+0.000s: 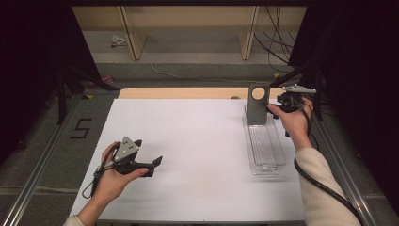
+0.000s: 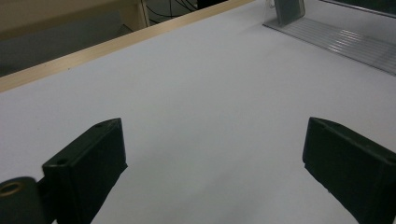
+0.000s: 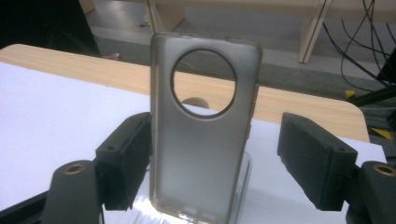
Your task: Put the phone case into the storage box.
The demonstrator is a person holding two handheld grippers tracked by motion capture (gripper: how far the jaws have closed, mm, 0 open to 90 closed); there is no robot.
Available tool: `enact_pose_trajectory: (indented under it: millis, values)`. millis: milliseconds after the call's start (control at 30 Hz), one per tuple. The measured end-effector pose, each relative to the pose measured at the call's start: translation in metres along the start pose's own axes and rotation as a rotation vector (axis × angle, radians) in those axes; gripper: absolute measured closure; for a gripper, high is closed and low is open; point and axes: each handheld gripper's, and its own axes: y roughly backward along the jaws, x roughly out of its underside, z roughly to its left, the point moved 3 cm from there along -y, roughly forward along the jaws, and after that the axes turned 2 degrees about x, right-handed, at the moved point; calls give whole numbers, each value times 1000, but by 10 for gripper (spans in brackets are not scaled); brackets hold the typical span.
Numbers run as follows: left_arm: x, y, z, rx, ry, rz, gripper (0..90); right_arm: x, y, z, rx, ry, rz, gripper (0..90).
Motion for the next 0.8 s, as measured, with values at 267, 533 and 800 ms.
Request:
enact_pose_trajectory:
  millis: [267,533,800]
  values:
    - [0,0,0,-1,3,0,55,8,10,0,-8,1,5,247]
    - [0,-1,0,1,2,1,55,15,22,3,-12,10,5,245]
    - [0,-2,1,2,3,5,55,22,35,12,-39,21,10,229]
